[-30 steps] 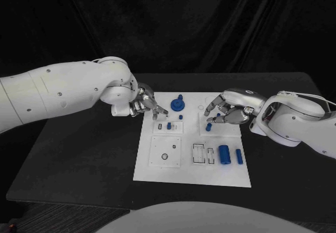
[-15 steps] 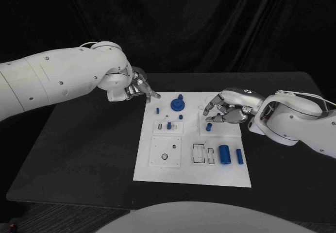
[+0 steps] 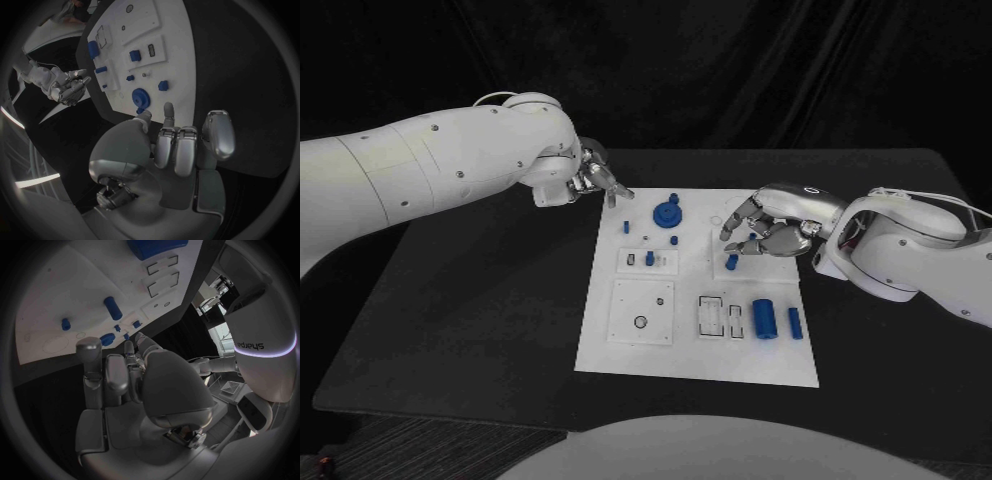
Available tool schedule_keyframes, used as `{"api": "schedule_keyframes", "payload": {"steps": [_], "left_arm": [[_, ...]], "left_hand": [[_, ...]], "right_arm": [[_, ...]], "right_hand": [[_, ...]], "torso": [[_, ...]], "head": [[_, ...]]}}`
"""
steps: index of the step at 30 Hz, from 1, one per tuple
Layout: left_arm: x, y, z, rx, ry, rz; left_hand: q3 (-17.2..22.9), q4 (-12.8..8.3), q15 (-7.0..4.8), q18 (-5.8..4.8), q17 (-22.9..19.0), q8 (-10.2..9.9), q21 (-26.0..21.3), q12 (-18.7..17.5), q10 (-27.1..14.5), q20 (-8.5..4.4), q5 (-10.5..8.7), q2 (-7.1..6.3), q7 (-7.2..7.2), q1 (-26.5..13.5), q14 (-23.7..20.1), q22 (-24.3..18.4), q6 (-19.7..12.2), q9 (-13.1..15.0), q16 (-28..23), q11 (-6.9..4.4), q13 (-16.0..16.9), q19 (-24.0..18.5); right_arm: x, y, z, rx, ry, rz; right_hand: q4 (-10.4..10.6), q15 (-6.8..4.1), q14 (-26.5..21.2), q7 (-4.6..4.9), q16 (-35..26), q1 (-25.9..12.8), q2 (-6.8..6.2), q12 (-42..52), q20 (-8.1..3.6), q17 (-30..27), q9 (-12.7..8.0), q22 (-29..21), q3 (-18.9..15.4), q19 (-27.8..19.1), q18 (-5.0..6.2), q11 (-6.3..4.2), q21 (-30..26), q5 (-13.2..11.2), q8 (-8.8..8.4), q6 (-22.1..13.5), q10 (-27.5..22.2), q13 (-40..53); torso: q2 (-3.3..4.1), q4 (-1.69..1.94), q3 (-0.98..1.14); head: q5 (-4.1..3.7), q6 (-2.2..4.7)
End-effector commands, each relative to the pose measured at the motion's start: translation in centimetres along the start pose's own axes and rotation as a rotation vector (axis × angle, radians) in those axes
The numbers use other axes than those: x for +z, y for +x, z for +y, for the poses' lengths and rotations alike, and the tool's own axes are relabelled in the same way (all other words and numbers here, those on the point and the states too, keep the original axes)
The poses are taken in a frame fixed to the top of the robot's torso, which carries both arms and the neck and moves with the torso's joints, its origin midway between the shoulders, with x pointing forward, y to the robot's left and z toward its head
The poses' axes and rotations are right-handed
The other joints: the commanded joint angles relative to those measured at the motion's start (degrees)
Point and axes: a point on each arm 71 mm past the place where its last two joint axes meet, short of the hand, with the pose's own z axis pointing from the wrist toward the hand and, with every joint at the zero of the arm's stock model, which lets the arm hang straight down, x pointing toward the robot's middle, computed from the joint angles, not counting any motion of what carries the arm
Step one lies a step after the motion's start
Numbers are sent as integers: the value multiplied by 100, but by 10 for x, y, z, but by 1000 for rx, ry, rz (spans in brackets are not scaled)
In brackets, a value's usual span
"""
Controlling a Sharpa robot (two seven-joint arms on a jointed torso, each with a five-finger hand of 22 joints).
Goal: Assemble the parts on the task board
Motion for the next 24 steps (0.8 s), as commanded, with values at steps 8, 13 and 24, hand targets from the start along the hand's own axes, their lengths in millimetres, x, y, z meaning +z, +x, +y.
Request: {"api": "schedule_keyframes", "payload": {"steps": [8,13,24], "left_arm": [[11,11,-2,37,22,15],[15,17,0,40,13,34],[17,19,5,36,2,41]], "left_hand": [[-45,10,42,-63,1509,-47,-46,-49,206,9,15,-16,34,50,609,948,4,-21,37,59,1142,-28],[-61,30,49,-56,1509,-51,-72,-58,191,17,3,-3,34,30,609,940,48,-35,37,64,1130,-48],[-88,50,53,-55,1509,-33,-77,-66,178,25,-5,-2,30,6,609,939,97,-28,37,65,1120,-53]], "right_arm": [[0,2,0,0,2,15],[0,2,1,0,0,14],[0,2,1,1,0,15]], "right_hand": [[37,41,-2,-6,-11,-52,12,-19,14,-6,5,506,11,-11,54,26,-6,-15,32,50,-13,271],[44,43,-3,-5,-14,-61,13,-18,17,-10,7,507,8,-9,54,29,-4,-16,33,53,-11,273],[47,43,-3,-5,-15,-64,14,-20,17,-12,8,506,8,-9,54,29,-9,-16,33,53,-14,269]], "torso": [[14,-12,-14],[12,-24,0],[8,-18,-5]], "head": [[3,-1],[4,-1],[8,-1]]}}
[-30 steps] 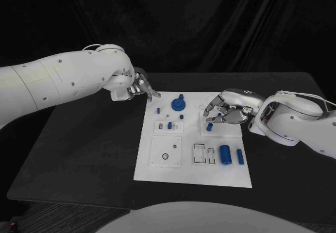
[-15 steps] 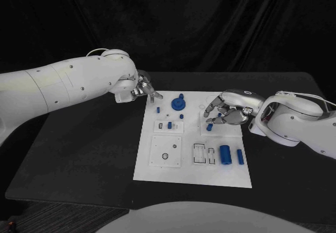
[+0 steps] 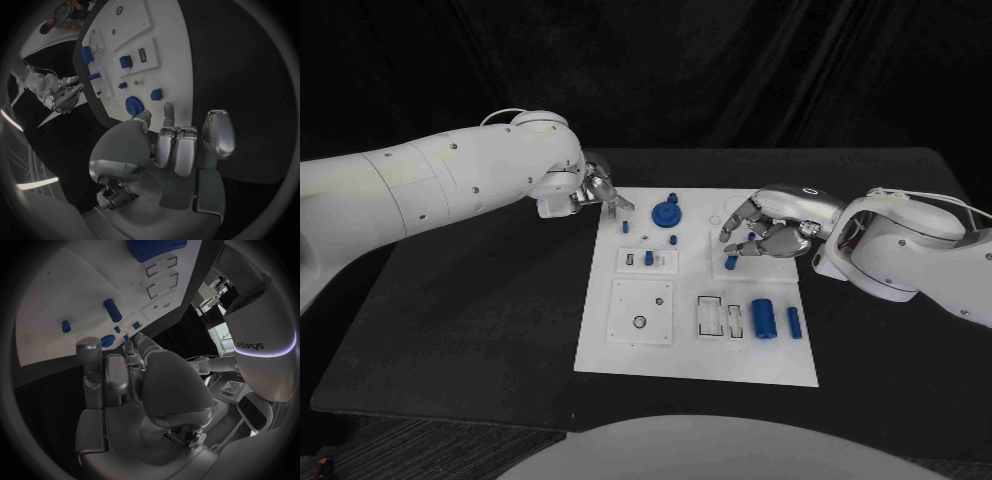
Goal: Assemble the parts on the task board
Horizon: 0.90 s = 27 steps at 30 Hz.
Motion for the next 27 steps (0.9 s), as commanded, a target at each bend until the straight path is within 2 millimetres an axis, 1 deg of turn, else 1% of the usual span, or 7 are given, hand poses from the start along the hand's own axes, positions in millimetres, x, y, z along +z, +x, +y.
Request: {"api": "schedule_keyframes", "payload": {"steps": [1,4,7,9,14,27], "left_arm": [[0,2,-1,11,12,14],[0,3,-1,14,11,19],[0,4,-1,17,11,24],[0,5,-1,19,12,29],[1,7,-1,22,13,36],[3,14,-2,36,9,66]], "left_hand": [[-47,7,34,-54,1509,-1,-21,-38,181,7,-6,-1,-2,-1,589,938,52,5,38,24,1122,-36],[-57,14,34,-53,1509,8,-20,-38,180,8,-6,1,-5,-9,589,939,71,11,38,23,1123,-36],[-57,14,34,-53,1509,8,-20,-38,180,8,-6,1,-5,-9,589,939,71,11,38,23,1123,-36],[-61,19,34,-51,1509,13,-28,-42,174,9,-6,3,-7,-14,589,936,81,14,38,22,1118,-42],[-66,24,34,-49,1509,18,-36,-46,168,10,-5,6,-9,-20,589,934,89,18,38,21,1113,-48],[-88,45,34,-44,1509,21,-55,-57,152,12,-19,7,-9,-47,589,928,96,24,38,21,1099,-63]], "right_arm": [[0,2,0,-1,2,7],[0,2,0,-1,1,8],[1,2,1,0,1,9],[1,2,0,0,1,10],[1,2,0,0,1,10],[1,3,-1,10,9,15]], "right_hand": [[32,43,-3,-5,-16,-64,14,-20,17,-5,9,507,-8,-9,54,30,-9,-16,33,53,-14,269],[39,45,-2,-4,-12,-73,14,-19,19,-1,10,507,-11,-9,54,32,-12,-16,33,55,-13,270],[39,45,-2,-4,-12,-73,14,-19,19,-1,10,507,-11,-9,54,32,-12,-16,33,55,-13,270],[39,45,-2,-4,-12,-73,14,-19,19,-1,10,507,-11,-9,54,32,-12,-16,33,55,-13,270],[39,45,-2,-4,-12,-73,14,-19,19,-1,10,507,-11,-9,54,32,-12,-16,33,55,-13,270],[48,48,-3,-4,-18,-81,19,-20,22,-10,14,503,-11,-11,57,34,-31,-12,35,60,-14,267]], "torso": [[-3,1,-1],[-6,0,-5],[-4,7,-2],[-5,4,0],[-4,7,-2],[-4,1,-1]], "head": [[7,-1],[13,-1],[9,-1],[11,-1],[2,-1],[4,-1]]}}
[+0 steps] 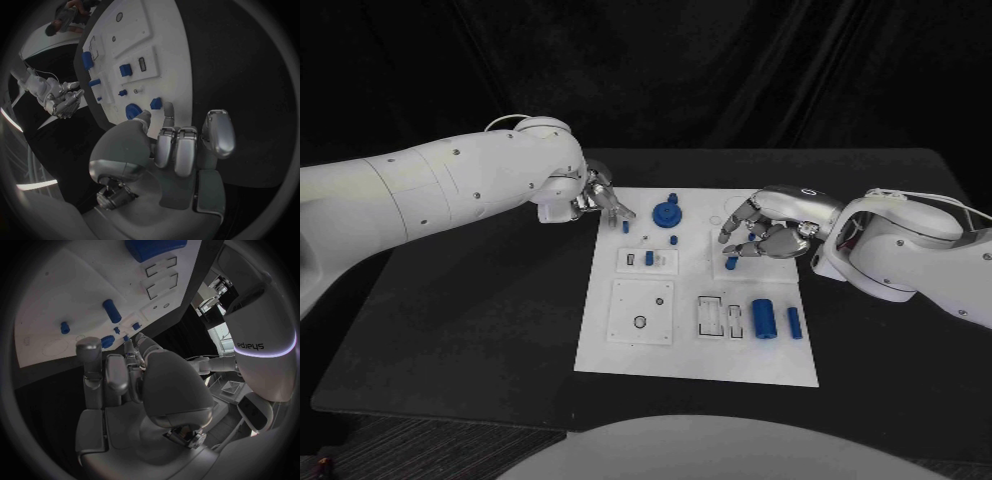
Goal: Assemble the parts on the task board
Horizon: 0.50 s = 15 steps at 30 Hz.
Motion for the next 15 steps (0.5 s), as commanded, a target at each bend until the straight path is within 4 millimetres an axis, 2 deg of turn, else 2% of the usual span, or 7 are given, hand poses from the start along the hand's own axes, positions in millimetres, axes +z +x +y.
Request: {"api": "schedule_keyframes", "payload": {"steps": [1,15], "left_arm": [[1,4,-2,15,7,23],[2,5,-4,10,24,17]], "left_hand": [[-45,3,34,-42,1509,21,-40,-40,145,-8,-22,8,-9,-51,589,925,37,6,38,21,1093,-48],[-33,-31,36,-39,1509,1,-55,-47,133,-4,41,34,-9,5,589,921,3,12,38,20,1085,-63]], "right_arm": [[0,2,-1,9,11,8],[0,2,-2,13,15,11]], "right_hand": [[32,48,-3,12,-18,-59,-3,-20,22,-7,10,504,5,-11,57,34,-31,-12,35,44,-14,267],[37,49,-5,13,-24,-63,1,-28,23,-14,11,500,6,-15,60,37,-52,-8,36,45,-23,254]], "torso": [[1,-4,2],[5,0,-1]], "head": [[2,-1],[-11,-1]]}}
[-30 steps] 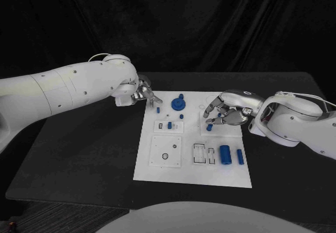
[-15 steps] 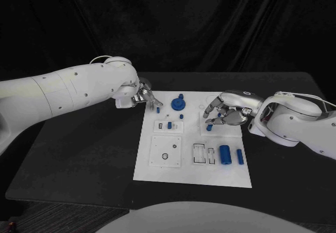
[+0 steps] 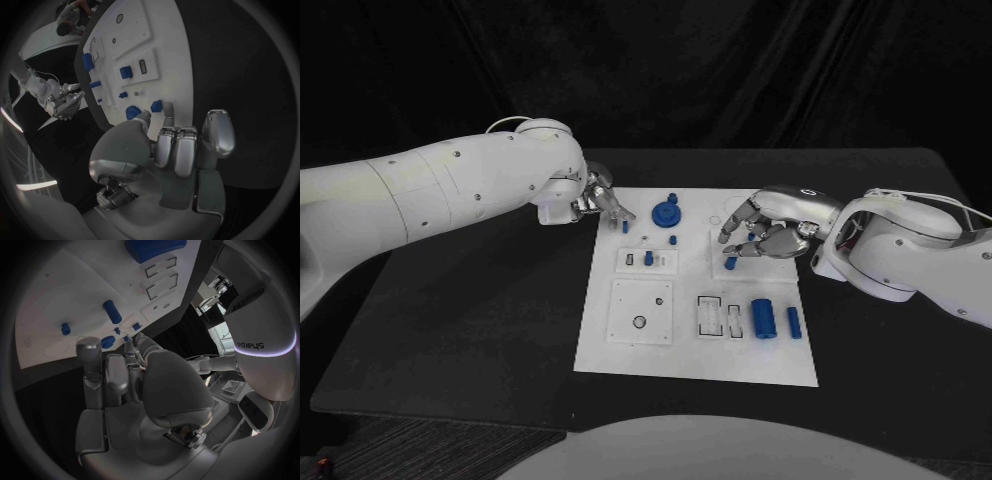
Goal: Assemble the parts on the task board
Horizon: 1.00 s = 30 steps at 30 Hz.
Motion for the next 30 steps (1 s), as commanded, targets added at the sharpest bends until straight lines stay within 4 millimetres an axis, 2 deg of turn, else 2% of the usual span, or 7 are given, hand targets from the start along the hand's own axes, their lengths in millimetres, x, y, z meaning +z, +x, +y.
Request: {"api": "schedule_keyframes", "payload": {"steps": [1,21,30], "left_arm": [[1,2,-4,5,23,6],[1,3,-7,8,33,7],[1,4,-8,10,35,10]], "left_hand": [[-15,-22,36,-39,1509,-3,-34,-26,131,17,42,36,-9,17,589,921,-2,5,38,21,1084,-42],[46,-169,38,-37,1509,-44,-41,-31,121,23,332,73,-9,202,589,921,-31,11,38,21,1080,-53],[138,-332,23,-37,1509,-45,-37,-32,119,13,543,87,-38,380,589,922,-8,25,38,-1,1079,-50]], "right_arm": [[0,2,-1,7,11,8],[0,4,-2,9,18,17],[1,5,-3,10,21,22]], "right_hand": [[37,49,-5,13,-24,-63,2,-28,23,-5,7,501,6,-15,60,17,-17,-8,36,46,-3,254],[40,52,-11,13,-43,-62,5,-35,26,-27,10,492,9,-24,67,19,-60,-5,36,49,-12,241],[39,54,-18,14,-61,-59,6,-45,28,-48,12,482,12,-36,74,21,-108,-3,37,50,-25,224]], "torso": [[3,2,-1],[-1,-2,3],[-1,0,1]], "head": [[-2,-1],[-2,-1],[-4,-1]]}}
